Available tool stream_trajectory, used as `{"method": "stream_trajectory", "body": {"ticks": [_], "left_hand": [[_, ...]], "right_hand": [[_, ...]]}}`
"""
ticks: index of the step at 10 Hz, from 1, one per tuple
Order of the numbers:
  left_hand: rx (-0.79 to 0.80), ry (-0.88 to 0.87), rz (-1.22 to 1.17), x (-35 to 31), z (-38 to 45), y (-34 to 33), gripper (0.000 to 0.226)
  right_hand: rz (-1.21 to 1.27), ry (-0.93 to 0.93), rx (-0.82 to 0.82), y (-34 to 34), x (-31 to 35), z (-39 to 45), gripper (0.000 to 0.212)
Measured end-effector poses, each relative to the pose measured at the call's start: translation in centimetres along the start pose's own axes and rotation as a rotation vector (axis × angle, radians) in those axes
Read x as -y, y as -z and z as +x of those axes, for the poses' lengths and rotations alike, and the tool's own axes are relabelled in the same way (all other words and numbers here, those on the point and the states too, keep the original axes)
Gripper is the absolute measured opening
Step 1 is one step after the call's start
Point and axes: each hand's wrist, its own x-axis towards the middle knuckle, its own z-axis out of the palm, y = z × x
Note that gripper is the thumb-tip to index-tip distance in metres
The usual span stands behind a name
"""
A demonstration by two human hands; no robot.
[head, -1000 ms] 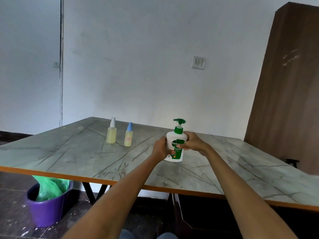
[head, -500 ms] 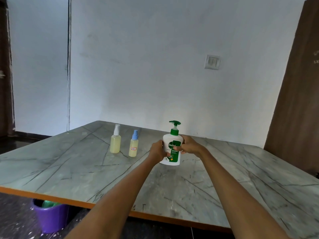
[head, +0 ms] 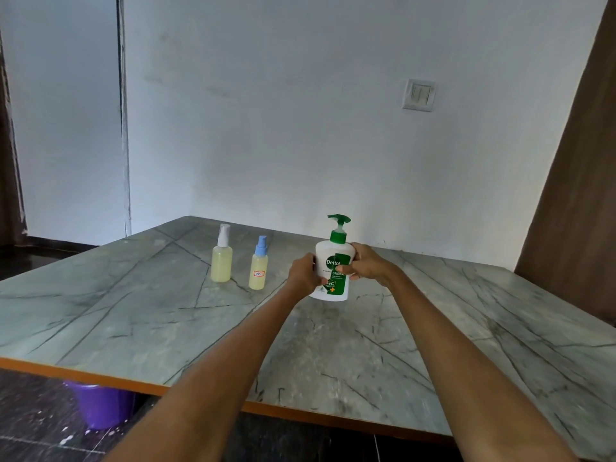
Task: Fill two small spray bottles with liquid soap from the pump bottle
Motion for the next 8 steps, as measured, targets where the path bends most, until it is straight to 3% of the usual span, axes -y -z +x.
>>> {"method": "stream_trajectory", "body": {"ticks": [5, 7, 8], "left_hand": [[-0.007, -0.013, -0.052, 0.6, -0.3, -0.1, 0.049], [-0.052, -0.056, -0.057, 1.1, -1.2, 0.7, 0.059], [-0.102, -0.065, -0.061, 1.5, -1.7, 1.4, 0.053]], "right_hand": [[0.010, -0.049, 0.012, -0.3, 0.3, -0.1, 0.052], [-0.012, -0.068, -0.007, 0.0, 0.5, -1.3, 0.069], [-0.024, -0.003, -0.168, 0.2, 0.7, -2.1, 0.068]]}}
